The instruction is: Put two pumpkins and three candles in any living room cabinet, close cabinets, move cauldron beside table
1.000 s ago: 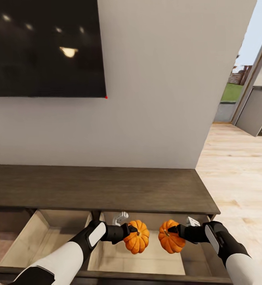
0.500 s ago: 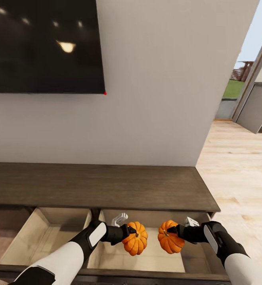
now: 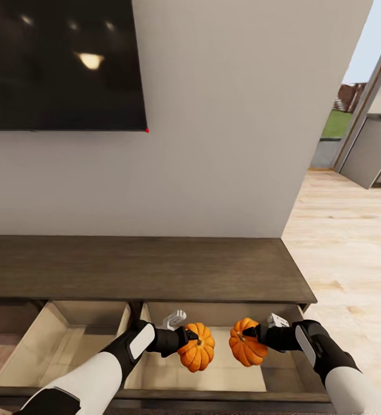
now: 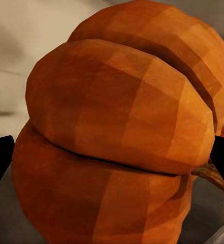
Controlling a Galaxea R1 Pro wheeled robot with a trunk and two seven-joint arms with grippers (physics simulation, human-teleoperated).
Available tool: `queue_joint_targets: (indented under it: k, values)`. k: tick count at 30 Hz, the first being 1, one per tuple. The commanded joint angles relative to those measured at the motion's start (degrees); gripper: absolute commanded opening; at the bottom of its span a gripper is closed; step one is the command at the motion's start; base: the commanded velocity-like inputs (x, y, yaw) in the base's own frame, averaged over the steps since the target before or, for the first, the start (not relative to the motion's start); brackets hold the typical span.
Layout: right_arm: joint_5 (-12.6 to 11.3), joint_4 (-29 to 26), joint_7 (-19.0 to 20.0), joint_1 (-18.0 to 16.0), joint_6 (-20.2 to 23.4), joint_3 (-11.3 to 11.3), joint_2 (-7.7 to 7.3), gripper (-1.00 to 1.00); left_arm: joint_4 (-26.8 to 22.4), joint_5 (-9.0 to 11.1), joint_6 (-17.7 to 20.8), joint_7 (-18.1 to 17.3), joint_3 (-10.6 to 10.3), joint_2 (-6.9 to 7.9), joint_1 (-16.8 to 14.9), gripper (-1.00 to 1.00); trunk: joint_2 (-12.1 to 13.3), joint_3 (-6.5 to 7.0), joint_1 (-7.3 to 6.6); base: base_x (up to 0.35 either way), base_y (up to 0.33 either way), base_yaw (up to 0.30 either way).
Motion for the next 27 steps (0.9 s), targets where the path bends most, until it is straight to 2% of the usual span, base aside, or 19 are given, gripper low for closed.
queue_joint_targets:
  k: [1, 8, 19, 24, 27]
  values:
    - [-0.5, 0.0, -0.2, -0.1, 0.5, -0.1, 0.01, -1.00, 0.0, -0.1, 0.1, -0.3, -0.1, 0.00, 0.0, -1.00, 0.0, -0.15, -0.01, 0.000, 0.000, -0.003]
    - [-0.6, 0.0, -0.2, -1.7, 0.5, -0.1, 0.01, -1.00, -0.2, -0.3, 0.4, -0.1, -0.1, -0.21, -0.5, -1.00, 0.0, -0.80, -0.01, 0.000, 0.000, -0.024]
    - [-0.8, 0.1, -0.5, -2.9, 0.0, -0.3, 0.07, -1.00, -0.6, -0.4, 1.0, 0.1, -0.1, -0.37, -3.1, -1.00, 0.0, -1.82, -0.01, 0.000, 0.000, -0.082]
    - [-1.1, 0.2, -5.4, -3.8, 0.0, -0.5, 0.33, -1.00, -0.5, -0.5, 1.0, 1.4, -0.1, -0.40, -3.4, -1.00, 0.0, -2.29, -0.01, 0.000, 0.000, -0.067]
    - [-1.1, 2.6, -8.7, -4.7, -1.1, -0.5, 1.71, -1.00, -0.4, -0.6, 0.6, 2.4, -0.1, -0.38, -3.5, -1.00, 0.0, -2.57, -0.01, 0.000, 0.000, -0.023]
